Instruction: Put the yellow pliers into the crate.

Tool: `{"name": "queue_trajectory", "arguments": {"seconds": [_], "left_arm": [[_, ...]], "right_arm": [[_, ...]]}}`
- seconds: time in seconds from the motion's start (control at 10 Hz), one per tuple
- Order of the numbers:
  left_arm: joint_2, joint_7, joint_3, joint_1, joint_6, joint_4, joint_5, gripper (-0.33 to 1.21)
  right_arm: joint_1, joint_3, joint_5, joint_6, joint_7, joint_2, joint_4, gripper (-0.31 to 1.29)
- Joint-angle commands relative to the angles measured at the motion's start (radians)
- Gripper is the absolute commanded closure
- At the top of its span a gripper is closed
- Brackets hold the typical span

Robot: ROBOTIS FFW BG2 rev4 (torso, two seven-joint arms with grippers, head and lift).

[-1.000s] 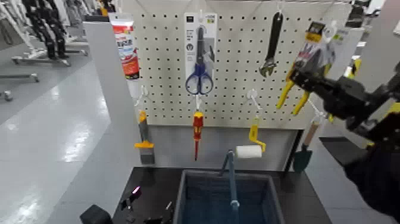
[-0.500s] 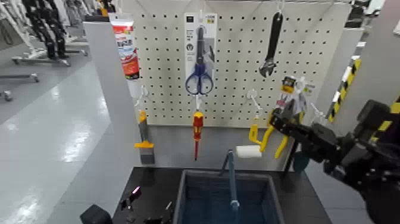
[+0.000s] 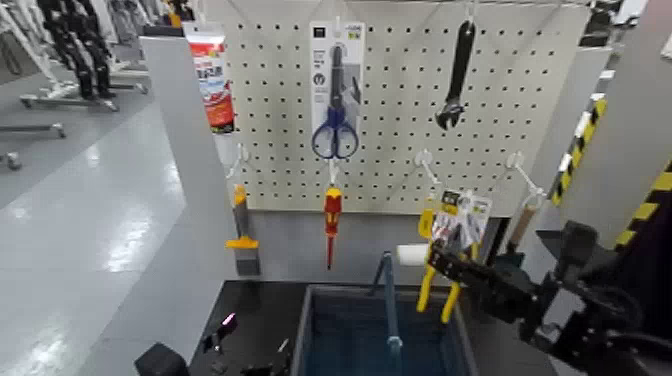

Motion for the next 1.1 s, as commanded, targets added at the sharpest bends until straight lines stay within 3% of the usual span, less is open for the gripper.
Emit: {"name": "queue_trajectory", "arguments": {"seconds": [0.1,0.5,1.1], "left_arm": [[0.001,0.0,-0.002,0.0,0.0,0.0,0.002,0.12],[0.001,0.0,-0.005,-0.002,0.001,0.0,0.002,0.12],[-0.001,0.0,-0.005,-0.003,0.001,0.002,0.003,0.12]], "right_arm": [[0.01,0.025,0.033,0.008,0.0,-0.007,0.071,1.11],[-0.002,0.075,0.049,-0.003,0.0,-0.019,0.201,1.11],[-0.028,0.101,0.085,-0.003,-0.006,-0.025,0.242,1.05]]}}
